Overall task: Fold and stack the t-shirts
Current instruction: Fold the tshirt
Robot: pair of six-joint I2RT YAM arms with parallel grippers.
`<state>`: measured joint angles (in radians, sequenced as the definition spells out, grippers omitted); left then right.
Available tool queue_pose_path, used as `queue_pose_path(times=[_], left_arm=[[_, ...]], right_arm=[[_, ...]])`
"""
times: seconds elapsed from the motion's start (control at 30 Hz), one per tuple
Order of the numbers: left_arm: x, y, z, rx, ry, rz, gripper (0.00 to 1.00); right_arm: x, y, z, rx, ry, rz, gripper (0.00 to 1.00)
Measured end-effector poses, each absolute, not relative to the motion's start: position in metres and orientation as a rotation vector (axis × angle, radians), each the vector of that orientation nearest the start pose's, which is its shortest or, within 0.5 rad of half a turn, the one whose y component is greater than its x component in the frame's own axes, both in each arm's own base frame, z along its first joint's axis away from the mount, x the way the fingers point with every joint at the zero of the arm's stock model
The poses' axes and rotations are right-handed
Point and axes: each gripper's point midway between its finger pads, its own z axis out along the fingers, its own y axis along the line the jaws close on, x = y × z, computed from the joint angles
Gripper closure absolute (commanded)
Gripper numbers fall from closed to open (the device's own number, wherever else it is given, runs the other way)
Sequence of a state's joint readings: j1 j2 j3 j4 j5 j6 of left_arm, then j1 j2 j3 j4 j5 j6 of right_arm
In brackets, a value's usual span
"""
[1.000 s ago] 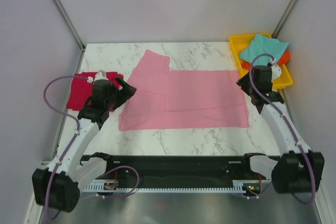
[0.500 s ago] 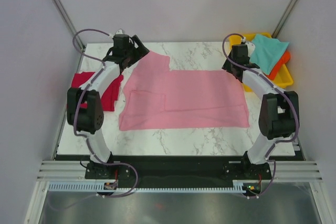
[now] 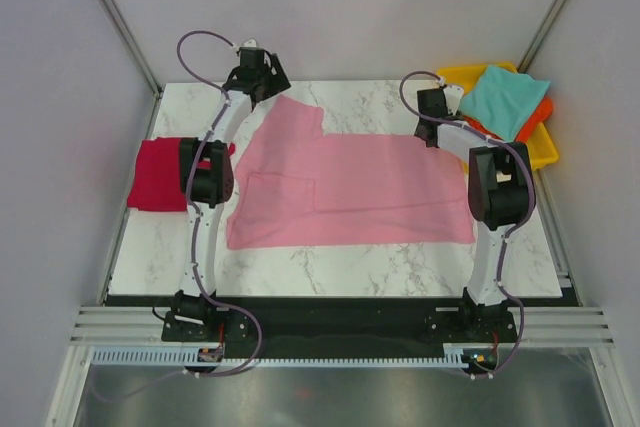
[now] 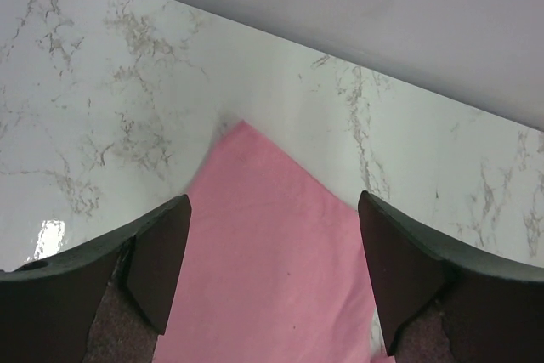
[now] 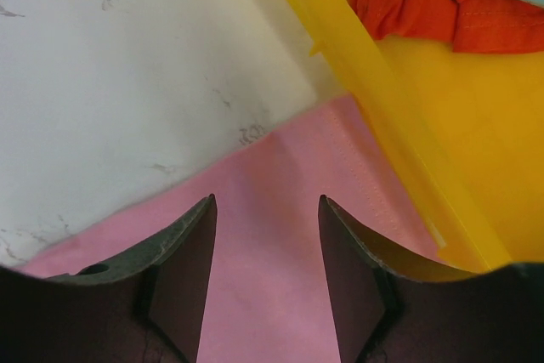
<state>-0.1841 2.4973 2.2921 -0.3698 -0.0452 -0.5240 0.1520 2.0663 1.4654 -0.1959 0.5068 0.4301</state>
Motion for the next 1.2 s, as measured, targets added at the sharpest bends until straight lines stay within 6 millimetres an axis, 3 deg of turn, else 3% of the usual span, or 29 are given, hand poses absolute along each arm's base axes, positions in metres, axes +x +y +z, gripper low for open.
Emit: queue_pose_path(times=[0.2,0.33,0.77,0.9,1.07,1.13,1.2], left_arm=[[0.665,-0.119,0.069,-0.446,2.201,-0.339,0.17],[0.665,-0.111,0.043,-0.487,2.234,-0.33,0.24],[0.663,-0.111,0.039,-0.498,2.267,-0.321,0.36],[0.658,-0.114,0.037,-0.469,2.289,-0.287,0.46],[0.653,-0.12,0.035,-0.437,2.313,-0.277,0.47],[0.652,-0.12,0.035,-0.431,2.317,-0.276,0.53],[0.651,-0.119,0.034,-0.427,2.324,-0.272,0.68]], right_arm=[[0.529,0.006,0.033,0.562,2.236,-0.341,0.38],[0.53,0.007,0.03,0.563,2.248,-0.338,0.4],[0.534,0.019,0.03,0.552,2.27,-0.251,0.4],[0.534,0.021,0.029,0.554,2.272,-0.24,0.4],[0.535,0.021,0.028,0.568,2.274,-0.219,0.4],[0.534,0.02,0.027,0.573,2.277,-0.212,0.4],[0.533,0.02,0.026,0.577,2.281,-0.21,0.4]])
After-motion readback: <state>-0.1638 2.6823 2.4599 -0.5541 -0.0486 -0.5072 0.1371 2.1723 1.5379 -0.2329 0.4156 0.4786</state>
